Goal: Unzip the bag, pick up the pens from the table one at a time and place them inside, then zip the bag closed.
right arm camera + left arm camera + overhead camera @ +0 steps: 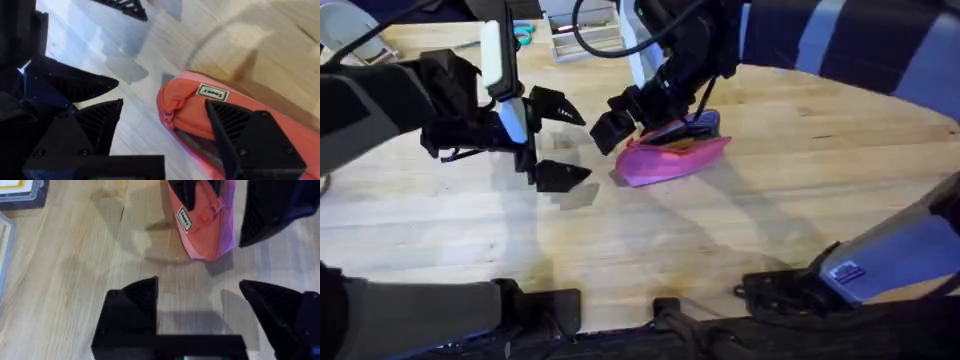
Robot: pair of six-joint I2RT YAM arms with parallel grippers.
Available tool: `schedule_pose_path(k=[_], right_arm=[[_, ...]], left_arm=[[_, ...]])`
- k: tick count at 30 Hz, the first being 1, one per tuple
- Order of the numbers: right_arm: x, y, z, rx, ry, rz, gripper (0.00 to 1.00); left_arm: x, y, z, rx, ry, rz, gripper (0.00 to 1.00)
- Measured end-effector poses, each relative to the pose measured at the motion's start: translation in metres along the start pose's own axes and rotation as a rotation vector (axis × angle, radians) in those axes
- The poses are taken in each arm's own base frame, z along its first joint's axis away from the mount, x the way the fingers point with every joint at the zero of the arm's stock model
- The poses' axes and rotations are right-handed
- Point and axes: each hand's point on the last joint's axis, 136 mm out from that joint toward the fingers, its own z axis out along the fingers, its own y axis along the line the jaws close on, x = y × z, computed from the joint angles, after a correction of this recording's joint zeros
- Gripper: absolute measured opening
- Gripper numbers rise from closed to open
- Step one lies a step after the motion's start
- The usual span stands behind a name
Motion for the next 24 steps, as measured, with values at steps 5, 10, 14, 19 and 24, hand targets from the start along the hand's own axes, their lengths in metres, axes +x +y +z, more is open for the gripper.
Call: schedule_pose_path(k=[5,10,14,19,24], right_arm=[[0.009,0.008,0.004,0.0,0.036,-0.011,0.937],[0.012,0.015,0.007,-0.004,0.045,-0.035,0.652],[0.012,0.016,0.007,-0.004,0.046,-0.037,0.457],[0.012,0.016,0.007,-0.003,0.045,-0.037,0.243],[0.012,0.014,0.007,0.008,0.044,-0.036,0.046]], left_arm=[[0.0,0.0,0.0,0.0,0.0,0.0,0.993],[0.0,0.0,0.0,0.0,0.0,0.0,0.994],[0.0,0.0,0.0,0.0,0.0,0.0,0.994],[0.0,0.0,0.0,0.0,0.0,0.0,0.994],[0.0,0.0,0.0,0.0,0.0,0.0,0.994]])
